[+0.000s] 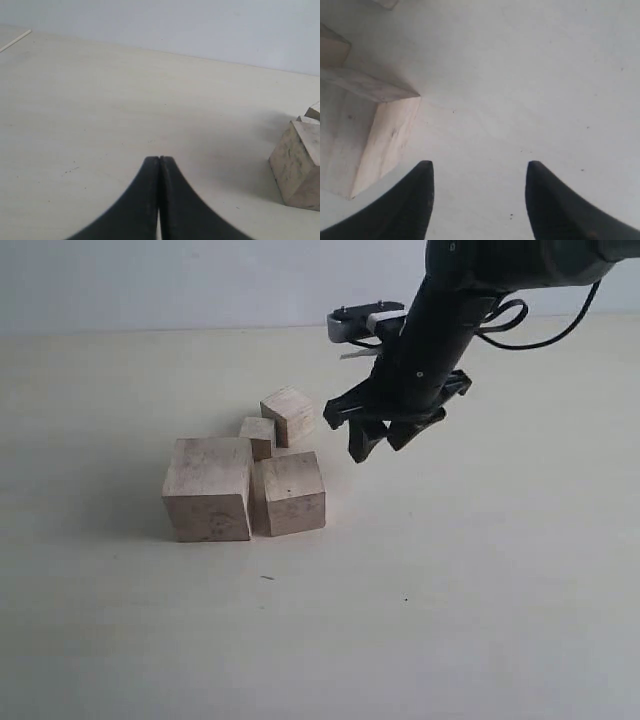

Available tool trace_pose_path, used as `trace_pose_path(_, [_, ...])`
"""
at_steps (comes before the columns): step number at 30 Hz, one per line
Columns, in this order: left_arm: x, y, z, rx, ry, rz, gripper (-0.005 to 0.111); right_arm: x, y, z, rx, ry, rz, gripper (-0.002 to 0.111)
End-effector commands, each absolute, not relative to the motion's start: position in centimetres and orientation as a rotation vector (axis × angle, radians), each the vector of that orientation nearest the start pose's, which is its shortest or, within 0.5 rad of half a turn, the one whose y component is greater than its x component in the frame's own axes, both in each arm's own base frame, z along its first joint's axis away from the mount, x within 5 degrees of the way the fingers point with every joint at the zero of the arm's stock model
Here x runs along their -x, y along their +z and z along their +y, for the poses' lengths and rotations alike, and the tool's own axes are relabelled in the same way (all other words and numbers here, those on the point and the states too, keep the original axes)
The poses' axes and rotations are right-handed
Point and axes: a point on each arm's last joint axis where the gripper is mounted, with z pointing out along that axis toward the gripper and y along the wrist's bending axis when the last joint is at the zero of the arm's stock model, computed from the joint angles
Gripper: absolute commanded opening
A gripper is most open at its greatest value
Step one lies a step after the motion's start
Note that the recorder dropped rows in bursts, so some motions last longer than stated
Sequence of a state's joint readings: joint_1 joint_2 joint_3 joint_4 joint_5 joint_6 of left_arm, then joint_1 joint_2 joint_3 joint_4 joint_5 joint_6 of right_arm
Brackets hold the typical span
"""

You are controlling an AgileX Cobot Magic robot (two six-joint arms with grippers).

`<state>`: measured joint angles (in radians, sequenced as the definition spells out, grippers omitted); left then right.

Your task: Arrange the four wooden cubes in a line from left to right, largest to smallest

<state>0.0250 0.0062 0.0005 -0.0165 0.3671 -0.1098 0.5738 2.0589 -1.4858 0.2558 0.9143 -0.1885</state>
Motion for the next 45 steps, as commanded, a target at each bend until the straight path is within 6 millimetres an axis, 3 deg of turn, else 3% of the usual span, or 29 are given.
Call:
trace_pose_path(1, [-5.3,18.1,0.1,0.128,-0.077,1.839,0.0,-33.7,15.3,24.4,0.782,0.447,2.96,0.052])
trace_pose_path(6, [-5.3,18.1,0.1,0.128,-0.077,1.839,0.0,-33.6,14.8,24.7,0.739,0.507,2.986,0.045])
trace_pose_path(11, [-5.3,18.1,0.1,0.128,-0.077,1.839,0.0,-33.3,14.9,25.2,0.717,0.553,2.989,0.03])
trace_pose_path(26, [-5.3,18.1,0.1,0.128,-0.077,1.839,0.0,-32.3,14.8,26.6,0.661,0.512,3.016,0.034])
trace_pose_path(33, [-5.3,18.1,0.1,0.128,-0.077,1.839,0.0,-32.0,13.5,26.9,0.646,0.455,3.059,0.034])
trace_pose_path(45, [-5.3,18.1,0.1,0.128,-0.077,1.839,0.0,-31.0,12.5,28.6,0.732,0.563,3.045,0.034])
